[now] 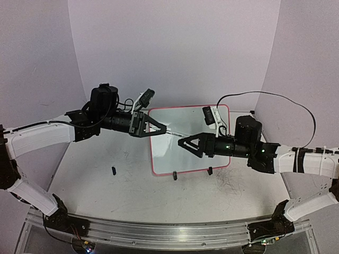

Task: Write a sentence on the whiteboard
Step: Pass from the left arm to the right

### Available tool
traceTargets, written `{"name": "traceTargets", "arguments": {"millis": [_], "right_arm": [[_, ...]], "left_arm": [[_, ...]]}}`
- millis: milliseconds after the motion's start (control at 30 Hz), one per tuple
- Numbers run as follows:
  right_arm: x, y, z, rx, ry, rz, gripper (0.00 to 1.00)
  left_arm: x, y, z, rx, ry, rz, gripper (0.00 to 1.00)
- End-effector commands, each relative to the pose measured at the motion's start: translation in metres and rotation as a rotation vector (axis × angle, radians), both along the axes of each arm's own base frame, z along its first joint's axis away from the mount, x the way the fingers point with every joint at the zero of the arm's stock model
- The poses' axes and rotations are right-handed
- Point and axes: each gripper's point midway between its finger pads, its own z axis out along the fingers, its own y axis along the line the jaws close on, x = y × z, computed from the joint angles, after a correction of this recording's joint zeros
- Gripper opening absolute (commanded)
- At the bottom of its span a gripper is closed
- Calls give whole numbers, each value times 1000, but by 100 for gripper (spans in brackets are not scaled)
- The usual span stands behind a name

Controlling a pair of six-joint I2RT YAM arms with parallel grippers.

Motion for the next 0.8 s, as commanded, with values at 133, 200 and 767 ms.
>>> {"name": "traceTargets", "arguments": {"millis": [133,200,767], "right_arm": [[-1,6,72,302,42,68,92],[0,9,78,329,41,81,85],[1,29,85,396,39,185,34]], "left_arm": [[9,-12,25,-96,3,21,0],[8,-12,27,-99,1,29,0],[7,-15,29,-106,2,37,0]]}}
